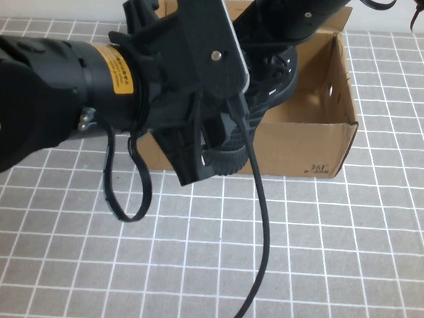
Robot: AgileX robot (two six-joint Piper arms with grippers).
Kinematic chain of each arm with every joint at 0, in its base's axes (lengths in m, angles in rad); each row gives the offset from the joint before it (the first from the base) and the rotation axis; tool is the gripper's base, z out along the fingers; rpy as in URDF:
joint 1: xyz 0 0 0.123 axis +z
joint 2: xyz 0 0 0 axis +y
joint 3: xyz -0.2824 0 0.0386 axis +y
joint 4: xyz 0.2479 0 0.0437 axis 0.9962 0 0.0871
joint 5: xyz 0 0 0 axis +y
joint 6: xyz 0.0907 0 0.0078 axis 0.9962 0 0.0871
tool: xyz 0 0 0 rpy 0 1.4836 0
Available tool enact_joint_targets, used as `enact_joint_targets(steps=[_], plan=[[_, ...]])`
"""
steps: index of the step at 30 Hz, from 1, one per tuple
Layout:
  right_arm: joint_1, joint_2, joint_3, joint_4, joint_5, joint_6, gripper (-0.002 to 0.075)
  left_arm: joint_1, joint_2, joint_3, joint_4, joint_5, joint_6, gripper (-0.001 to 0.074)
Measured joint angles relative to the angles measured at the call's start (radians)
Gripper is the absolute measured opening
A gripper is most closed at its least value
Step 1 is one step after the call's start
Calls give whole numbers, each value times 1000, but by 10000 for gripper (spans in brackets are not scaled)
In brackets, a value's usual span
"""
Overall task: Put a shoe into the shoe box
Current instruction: Hand over the shoe, then place the shoe in the shoe box
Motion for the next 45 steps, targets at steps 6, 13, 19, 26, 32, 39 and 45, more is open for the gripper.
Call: enact_joint_targets(steps=[6, 13, 19, 26, 32, 39, 45], plan=[[0, 0, 0, 0, 2, -2, -6, 0, 27, 0, -8, -17, 21, 432], [0, 0, 0, 0, 2, -4, -6, 0, 51, 0, -8, -34, 60, 430], [0, 0, 0, 0, 2, -4, -6, 0, 79, 0, -8, -63, 67, 423], [0, 0, 0, -2, 2, -5, -6, 0, 106, 0, -8, -60, 105, 405], [-1, 0, 0, -2, 2, -7, -6, 0, 116, 0, 28, -43, 112, 318], [-1, 0, 0, -2, 8, -11, -6, 0, 120, 0, 61, -26, 112, 278], [-1, 0, 0, -2, 10, -22, -6, 0, 122, 0, 111, -10, 112, 274]])
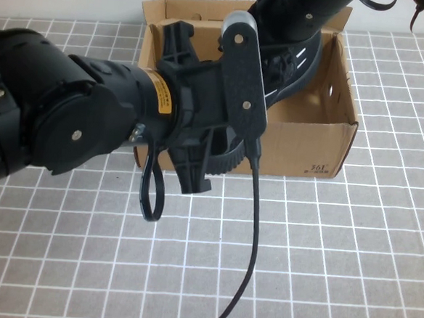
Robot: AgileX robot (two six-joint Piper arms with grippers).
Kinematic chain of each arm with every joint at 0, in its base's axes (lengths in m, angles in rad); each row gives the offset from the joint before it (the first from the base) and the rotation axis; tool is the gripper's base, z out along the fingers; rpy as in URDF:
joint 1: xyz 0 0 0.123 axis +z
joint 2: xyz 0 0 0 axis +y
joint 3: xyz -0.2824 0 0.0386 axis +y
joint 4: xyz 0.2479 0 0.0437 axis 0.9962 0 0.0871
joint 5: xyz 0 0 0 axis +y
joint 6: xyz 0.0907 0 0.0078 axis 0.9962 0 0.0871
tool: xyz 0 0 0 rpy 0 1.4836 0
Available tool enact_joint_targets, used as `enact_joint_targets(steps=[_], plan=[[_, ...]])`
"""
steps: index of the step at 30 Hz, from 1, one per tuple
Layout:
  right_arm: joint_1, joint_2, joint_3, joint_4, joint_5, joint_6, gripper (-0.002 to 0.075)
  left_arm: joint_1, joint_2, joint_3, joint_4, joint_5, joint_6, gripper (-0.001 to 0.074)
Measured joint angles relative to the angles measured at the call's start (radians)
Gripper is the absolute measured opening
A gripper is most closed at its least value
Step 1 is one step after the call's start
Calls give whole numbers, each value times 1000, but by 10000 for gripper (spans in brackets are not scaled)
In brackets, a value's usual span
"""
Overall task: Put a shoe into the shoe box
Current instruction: Place the shoe in the shoe box
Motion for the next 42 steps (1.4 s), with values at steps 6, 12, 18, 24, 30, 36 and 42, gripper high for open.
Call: enact_joint_targets(steps=[6, 12, 18, 24, 30, 36, 42], plan=[[0, 0, 0, 0, 0, 0, -6, 0, -23, 0, -1, -11, -171, 374], [0, 2, 0, 0, 0, 0, -6, 0, -100, 0, 1, 38, -493, 515], [0, 2, 0, 15, 0, 0, -6, 0, -115, 0, 1, 100, -760, 532], [0, 2, 0, 28, -8, 0, -6, 0, -109, 0, -73, 83, -809, 538], [0, 2, 0, 32, -10, 0, -6, 0, -107, 0, -184, 115, -811, 539], [0, 2, 0, 34, -10, 0, -6, 0, -93, 0, -139, 91, -810, 539], [0, 2, 0, 39, -14, 0, -6, 0, -28, 0, -122, -6, -810, 539]])
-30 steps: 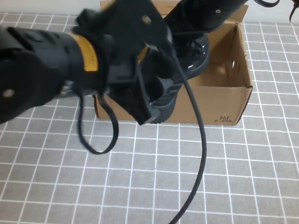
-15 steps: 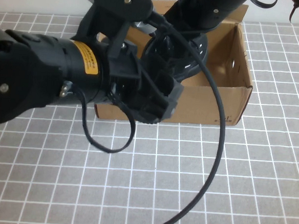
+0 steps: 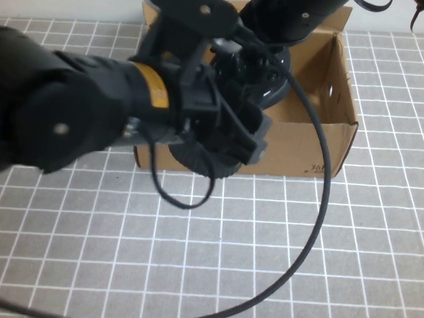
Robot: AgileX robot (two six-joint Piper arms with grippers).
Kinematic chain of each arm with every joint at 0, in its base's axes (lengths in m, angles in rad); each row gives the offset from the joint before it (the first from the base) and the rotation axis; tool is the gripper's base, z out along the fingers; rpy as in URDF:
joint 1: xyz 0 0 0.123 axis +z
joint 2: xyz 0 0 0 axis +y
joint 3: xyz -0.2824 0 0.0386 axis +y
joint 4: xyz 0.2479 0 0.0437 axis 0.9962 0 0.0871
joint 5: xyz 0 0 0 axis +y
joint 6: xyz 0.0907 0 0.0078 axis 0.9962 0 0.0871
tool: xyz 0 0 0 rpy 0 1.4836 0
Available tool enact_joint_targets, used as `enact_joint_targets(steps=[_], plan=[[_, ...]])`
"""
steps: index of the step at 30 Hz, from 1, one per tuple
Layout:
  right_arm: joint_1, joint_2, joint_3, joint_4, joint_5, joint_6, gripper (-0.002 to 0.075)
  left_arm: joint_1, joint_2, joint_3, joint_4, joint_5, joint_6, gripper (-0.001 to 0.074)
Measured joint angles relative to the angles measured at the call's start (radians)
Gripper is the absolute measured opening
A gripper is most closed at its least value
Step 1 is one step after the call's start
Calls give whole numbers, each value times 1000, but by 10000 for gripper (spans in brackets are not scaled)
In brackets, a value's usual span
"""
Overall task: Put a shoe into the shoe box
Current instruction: Place the shoe in the shoe box
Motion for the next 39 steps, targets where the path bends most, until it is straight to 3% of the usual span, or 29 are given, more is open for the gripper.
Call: enact_joint_targets(steps=[17, 27, 39], plan=[[0, 0, 0, 5, 6, -5, -6, 0, 73, 0, 427, 33, -267, 539], [0, 0, 0, 5, 6, -9, -6, 0, 73, 0, 456, 33, -288, 531], [0, 0, 0, 18, 17, -24, -6, 0, 73, 0, 497, 51, -310, 272]])
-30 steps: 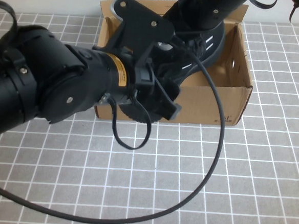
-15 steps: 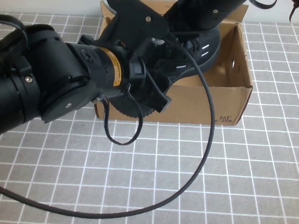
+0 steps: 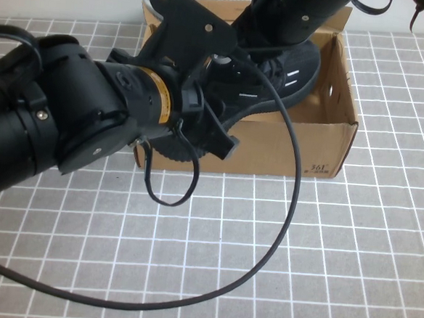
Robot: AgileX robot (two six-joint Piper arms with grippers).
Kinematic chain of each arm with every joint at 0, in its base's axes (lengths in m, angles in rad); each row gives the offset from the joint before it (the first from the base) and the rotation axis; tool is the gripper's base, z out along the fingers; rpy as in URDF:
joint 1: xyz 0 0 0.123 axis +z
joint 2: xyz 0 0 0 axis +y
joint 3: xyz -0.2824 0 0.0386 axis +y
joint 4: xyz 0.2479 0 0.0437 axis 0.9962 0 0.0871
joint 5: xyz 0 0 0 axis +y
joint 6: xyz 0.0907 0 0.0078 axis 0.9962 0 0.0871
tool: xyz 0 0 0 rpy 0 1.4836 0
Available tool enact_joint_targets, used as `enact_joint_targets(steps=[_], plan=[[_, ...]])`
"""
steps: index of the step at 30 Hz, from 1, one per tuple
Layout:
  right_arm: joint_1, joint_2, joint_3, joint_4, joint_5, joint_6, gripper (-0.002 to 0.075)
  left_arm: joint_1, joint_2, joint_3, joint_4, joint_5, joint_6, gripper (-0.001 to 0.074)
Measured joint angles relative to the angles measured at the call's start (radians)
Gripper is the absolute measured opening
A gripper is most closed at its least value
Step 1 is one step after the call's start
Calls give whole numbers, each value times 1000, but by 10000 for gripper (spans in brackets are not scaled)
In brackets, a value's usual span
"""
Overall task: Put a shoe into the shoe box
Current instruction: Place the shoe in the shoe box
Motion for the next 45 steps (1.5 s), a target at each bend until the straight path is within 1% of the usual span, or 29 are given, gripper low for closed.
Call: enact_joint_targets(steps=[7, 10, 11, 13, 16, 22, 24, 26, 28, 31, 33, 36, 39, 42, 45], plan=[[0, 0, 0, 19, 0, -11, -6, -1, 0, 0, 16, 9, 0, 173], [0, 0, 0, 22, -2, -35, -6, -5, 0, 0, 41, 9, 0, 76], [0, 0, 0, 25, -2, -51, -5, -5, 0, 0, 53, 9, 0, 55], [0, 0, 0, 32, -2, -77, 6, -6, 0, 0, 69, 9, -1, 36], [0, 0, -2, 42, 0, -103, 59, -6, 0, 0, 94, 9, -1, 29], [-2, -6, -2, 66, 17, -111, 269, 10, 9, 0, 109, 9, -5, 25], [-2, -10, -2, 52, 19, -111, 304, 23, 10, 0, 109, 9, -7, 23], [-2, -22, -2, 42, 24, -111, 310, 37, 10, 0, 109, 9, -7, 23], [-2, -34, -2, 30, 26, -111, 302, 49, 10, 0, 115, 5, -7, 22], [-2, -60, -2, -1, 26, -111, 255, 55, 10, 0, 126, 3, -3, 22], [-2, -80, -2, -22, 26, -111, 200, 55, 10, 0, 126, -10, 21, 22], [-2, -111, -2, -62, 27, -111, 93, 56, 10, 0, 126, -38, 88, 22], [-2, -151, 1, -100, 27, -109, 17, 59, 10, 0, 126, -66, 139, 22], [-2, -209, 42, -132, 27, -85, -5, 80, 10, -2, 107, -101, 155, 22], [-2, -289, 125, -149, 27, -47, -12, 125, 13, -27, 64, -134, 175, 22]])
